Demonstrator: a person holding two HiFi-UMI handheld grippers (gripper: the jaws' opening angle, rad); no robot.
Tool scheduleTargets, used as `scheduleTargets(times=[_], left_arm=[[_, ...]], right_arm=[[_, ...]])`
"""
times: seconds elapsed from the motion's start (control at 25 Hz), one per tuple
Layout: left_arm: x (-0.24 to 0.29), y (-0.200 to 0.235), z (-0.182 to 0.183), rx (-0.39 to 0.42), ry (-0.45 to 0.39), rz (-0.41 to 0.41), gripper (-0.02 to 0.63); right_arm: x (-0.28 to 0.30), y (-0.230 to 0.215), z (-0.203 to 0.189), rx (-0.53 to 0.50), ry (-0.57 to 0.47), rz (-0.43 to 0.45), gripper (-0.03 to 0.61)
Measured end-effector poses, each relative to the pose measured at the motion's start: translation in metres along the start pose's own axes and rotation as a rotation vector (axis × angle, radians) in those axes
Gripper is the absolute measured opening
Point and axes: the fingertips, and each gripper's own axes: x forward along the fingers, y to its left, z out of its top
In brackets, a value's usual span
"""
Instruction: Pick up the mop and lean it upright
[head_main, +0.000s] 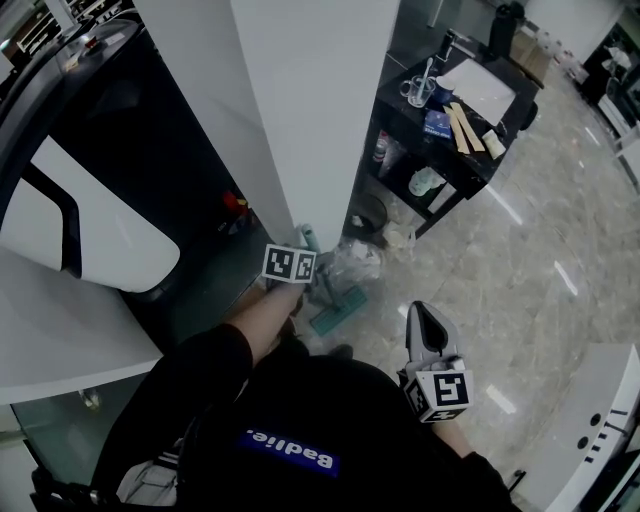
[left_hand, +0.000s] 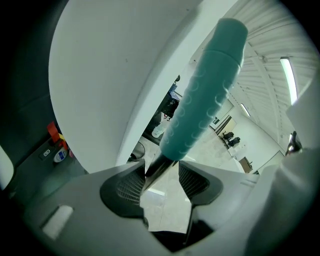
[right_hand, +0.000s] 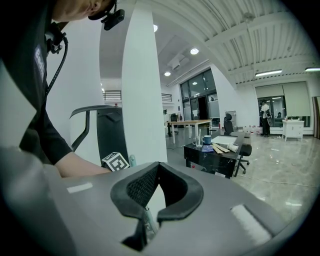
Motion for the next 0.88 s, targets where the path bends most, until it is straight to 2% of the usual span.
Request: scheduleTargets(times=[0.12,0.48,0.88], left_arm=[[0.005,0.004,-0.006,-0.028,0.010,0.006,0.241],[0.014,0.009,-0.023,-0.048,0.030,0.023,0.244],[0.016,0.003,-0.053,-0.047,0.049,0.037,0.244]], right_arm=[[-0.004,-0.001,-0.002,-0.001,0.000,-0.003,0.006],[-0.018,-0.008,-0.010,0.002,0.016,-0.017,0.006],[-0.029,-0.009,-0.020,0.012,0.029,0.005,0.006]])
